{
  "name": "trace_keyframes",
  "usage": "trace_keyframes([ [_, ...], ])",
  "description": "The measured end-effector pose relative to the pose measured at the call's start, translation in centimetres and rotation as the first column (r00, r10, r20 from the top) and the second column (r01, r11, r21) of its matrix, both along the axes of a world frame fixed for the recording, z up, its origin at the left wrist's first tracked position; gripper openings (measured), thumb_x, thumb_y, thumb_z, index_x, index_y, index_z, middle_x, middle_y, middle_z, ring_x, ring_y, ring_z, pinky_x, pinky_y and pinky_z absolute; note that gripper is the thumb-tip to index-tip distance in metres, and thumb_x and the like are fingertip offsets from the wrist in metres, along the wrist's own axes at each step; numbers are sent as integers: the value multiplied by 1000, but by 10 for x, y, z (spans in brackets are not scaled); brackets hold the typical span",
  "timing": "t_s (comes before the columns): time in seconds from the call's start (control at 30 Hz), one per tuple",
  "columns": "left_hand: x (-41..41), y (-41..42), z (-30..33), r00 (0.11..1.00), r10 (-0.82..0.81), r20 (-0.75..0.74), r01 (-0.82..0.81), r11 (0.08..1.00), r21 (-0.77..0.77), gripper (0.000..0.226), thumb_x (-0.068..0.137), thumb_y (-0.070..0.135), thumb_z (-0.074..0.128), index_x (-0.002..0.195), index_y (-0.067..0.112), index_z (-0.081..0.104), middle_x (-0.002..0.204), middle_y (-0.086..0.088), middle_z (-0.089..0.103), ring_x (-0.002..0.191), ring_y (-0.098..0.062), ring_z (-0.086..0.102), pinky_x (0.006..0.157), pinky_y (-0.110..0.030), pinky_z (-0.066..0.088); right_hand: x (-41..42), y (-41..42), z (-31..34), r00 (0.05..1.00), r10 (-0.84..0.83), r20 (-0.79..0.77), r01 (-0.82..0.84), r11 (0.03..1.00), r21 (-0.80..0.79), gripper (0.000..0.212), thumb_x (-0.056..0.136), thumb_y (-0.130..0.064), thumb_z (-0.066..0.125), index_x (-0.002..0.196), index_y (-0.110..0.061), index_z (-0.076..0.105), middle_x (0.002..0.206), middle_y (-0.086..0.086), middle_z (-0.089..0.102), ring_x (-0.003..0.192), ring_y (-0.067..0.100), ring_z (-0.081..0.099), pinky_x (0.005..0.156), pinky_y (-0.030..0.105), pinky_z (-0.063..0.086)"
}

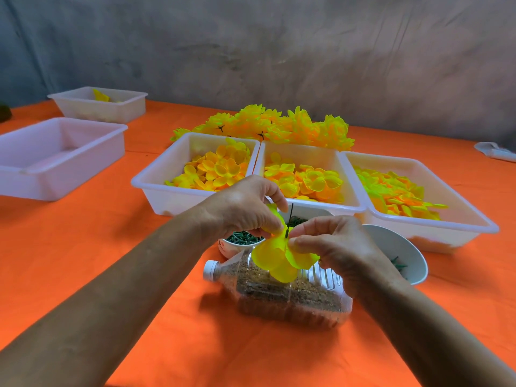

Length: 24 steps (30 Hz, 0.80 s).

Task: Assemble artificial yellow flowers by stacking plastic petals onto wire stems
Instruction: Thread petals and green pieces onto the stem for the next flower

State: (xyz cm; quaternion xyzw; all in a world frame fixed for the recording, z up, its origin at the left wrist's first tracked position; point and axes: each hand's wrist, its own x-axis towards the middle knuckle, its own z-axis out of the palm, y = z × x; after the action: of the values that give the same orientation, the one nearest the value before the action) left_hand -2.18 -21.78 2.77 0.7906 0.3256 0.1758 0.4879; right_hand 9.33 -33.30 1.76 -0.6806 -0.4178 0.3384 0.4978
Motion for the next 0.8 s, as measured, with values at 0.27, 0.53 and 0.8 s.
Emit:
trace_keyframes([
  [0.27,4,6,0,995,-66,-76,64,998,-25,28,72,-10,72,88,12,63,80,-9,58,60,-20,61,62,-32,55,6,-1,-3,999,42,-7,-42,999,-8,19,73,3,74,64,-12,68,44,-6,59,36,-3,50,36,7,32],
  [0.53,0,11,-6,998,-34,-47,31,998,-61,35,69,-3,78,97,8,61,75,-12,55,65,-26,56,56,-29,49,10,-3,-12,975,7,223,-38,990,139,19,66,-11,82,68,-28,73,57,-10,49,59,8,45,57,22,40],
  [0.8,-4,17,-13,999,16,-30,-20,988,-151,30,63,3,82,86,12,65,41,13,46,44,-7,51,46,-19,46,12,1,-13,965,98,245,-141,976,165,14,66,-14,83,68,-25,75,72,4,56,67,11,48,61,27,39],
])
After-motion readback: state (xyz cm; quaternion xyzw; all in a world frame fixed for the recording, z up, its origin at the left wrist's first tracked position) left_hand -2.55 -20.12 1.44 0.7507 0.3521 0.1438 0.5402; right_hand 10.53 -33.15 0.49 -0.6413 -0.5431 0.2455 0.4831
